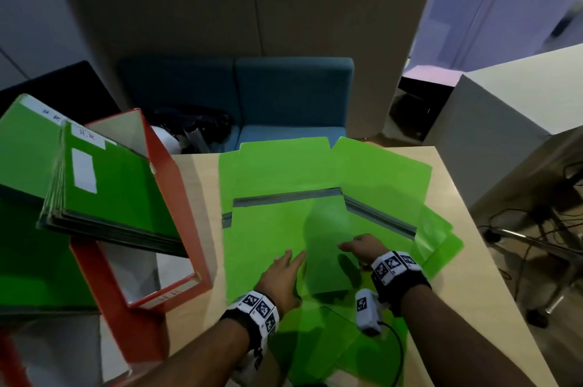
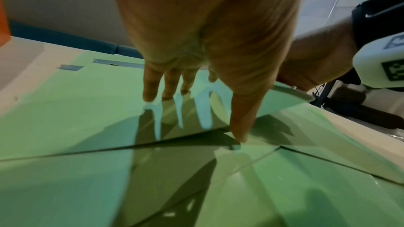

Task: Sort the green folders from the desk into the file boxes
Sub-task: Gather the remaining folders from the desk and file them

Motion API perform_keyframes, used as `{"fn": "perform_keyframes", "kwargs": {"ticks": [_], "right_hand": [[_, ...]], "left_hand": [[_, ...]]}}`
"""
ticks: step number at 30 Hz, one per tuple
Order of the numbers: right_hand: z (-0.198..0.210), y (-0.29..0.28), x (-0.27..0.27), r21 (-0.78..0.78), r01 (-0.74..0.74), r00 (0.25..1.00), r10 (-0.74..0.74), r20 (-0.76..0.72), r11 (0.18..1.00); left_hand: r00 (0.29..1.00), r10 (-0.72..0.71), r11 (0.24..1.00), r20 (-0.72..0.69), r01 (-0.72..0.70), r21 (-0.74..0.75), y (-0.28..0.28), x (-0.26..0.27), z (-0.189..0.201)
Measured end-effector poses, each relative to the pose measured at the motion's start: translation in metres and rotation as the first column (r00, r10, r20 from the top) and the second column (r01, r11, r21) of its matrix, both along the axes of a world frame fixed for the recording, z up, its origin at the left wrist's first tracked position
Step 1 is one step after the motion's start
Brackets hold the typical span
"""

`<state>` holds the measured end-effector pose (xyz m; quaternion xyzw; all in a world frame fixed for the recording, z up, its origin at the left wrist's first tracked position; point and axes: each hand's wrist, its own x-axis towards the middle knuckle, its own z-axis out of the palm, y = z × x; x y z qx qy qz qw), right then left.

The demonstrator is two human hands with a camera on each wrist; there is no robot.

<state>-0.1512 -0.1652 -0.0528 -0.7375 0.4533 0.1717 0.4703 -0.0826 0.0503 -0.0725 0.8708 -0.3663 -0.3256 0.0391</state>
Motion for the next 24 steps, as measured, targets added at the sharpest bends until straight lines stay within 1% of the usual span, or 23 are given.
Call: {"fn": "perform_keyframes", "kwargs": {"ticks": [3, 6, 7, 8, 9, 11, 12, 13, 14, 15, 16, 17, 18, 19, 20, 22, 23, 24], "right_hand": [[0.013, -0.004, 0.005, 0.019, 0.017, 0.992, -0.019, 0.127, 1.0], [0.027, -0.012, 0.012, 0.056, 0.138, 0.948, -0.149, 0.282, 0.989], [0.031, -0.016, 0.013, 0.021, 0.165, 0.928, -0.163, 0.336, 0.986], [0.04, -0.016, 0.014, -0.051, 0.163, 0.907, -0.13, 0.401, 0.985], [0.047, -0.017, 0.015, -0.147, 0.146, 0.884, -0.062, 0.464, 0.978], [0.062, -0.015, 0.013, -0.323, 0.07, 0.807, 0.137, 0.574, 0.944], [0.075, -0.011, 0.012, -0.367, -0.012, 0.77, 0.243, 0.59, 0.93], [0.086, -0.006, 0.012, -0.385, -0.139, 0.748, 0.352, 0.563, 0.912], [0.095, 0.001, 0.013, -0.382, -0.302, 0.74, 0.467, 0.484, 0.873], [0.101, 0.01, 0.014, -0.392, -0.464, 0.721, 0.596, 0.355, 0.795], [0.102, 0.018, 0.017, -0.438, -0.59, 0.673, 0.713, 0.196, 0.678], [0.1, 0.025, 0.021, -0.512, -0.656, 0.619, 0.783, 0.055, 0.554], [0.099, 0.032, 0.024, -0.595, -0.653, 0.596, 0.802, -0.023, 0.468], [0.098, 0.034, 0.026, -0.666, -0.606, 0.607, 0.794, -0.033, 0.436], [0.099, 0.036, 0.028, -0.703, -0.554, 0.631, 0.776, -0.006, 0.446], [0.102, 0.034, 0.029, -0.697, -0.507, 0.666, 0.744, 0.056, 0.506], [0.106, 0.032, 0.029, -0.675, -0.509, 0.673, 0.736, 0.076, 0.535], [0.111, 0.03, 0.03, -0.654, -0.508, 0.678, 0.728, 0.097, 0.561]], "left_hand": [[0.994, 0.035, 0.997, 0.103, -0.027, -0.079, -0.001, 0.001, 0.009], [0.982, 0.1, 0.962, 0.158, -0.055, -0.269, -0.002, 0.011, 0.032], [0.98, 0.104, 0.946, 0.167, -0.045, -0.321, -0.003, 0.016, 0.042], [0.977, 0.104, 0.935, 0.186, -0.032, -0.354, -0.004, 0.023, 0.052], [0.972, 0.106, 0.927, 0.211, -0.02, -0.375, -0.004, 0.029, 0.062], [0.964, 0.127, 0.919, 0.235, -0.025, -0.392, -0.006, 0.045, 0.079], [0.965, 0.135, 0.919, 0.223, -0.038, -0.392, -0.007, 0.053, 0.086], [0.969, 0.134, 0.922, 0.206, -0.046, -0.384, -0.009, 0.061, 0.092], [0.971, 0.122, 0.928, 0.207, -0.037, -0.371, -0.011, 0.068, 0.098], [0.967, 0.099, 0.934, 0.233, -0.01, -0.357, -0.013, 0.074, 0.104], [0.959, 0.074, 0.938, 0.274, 0.026, -0.346, -0.016, 0.081, 0.11], [0.947, 0.058, 0.936, 0.315, 0.059, -0.348, -0.018, 0.087, 0.115], [0.934, 0.053, 0.926, 0.352, 0.086, -0.369, -0.019, 0.092, 0.12], [0.916, 0.054, 0.909, 0.398, 0.12, -0.398, -0.022, 0.097, 0.124], [0.888, 0.059, 0.888, 0.455, 0.162, -0.431, -0.021, 0.101, 0.127], [0.806, 0.092, 0.846, 0.585, 0.247, -0.472, -0.017, 0.106, 0.127], [0.762, 0.144, 0.829, 0.632, 0.256, -0.497, -0.014, 0.106, 0.125], [0.726, 0.229, 0.801, 0.648, 0.238, -0.55, -0.011, 0.105, 0.121]]}}
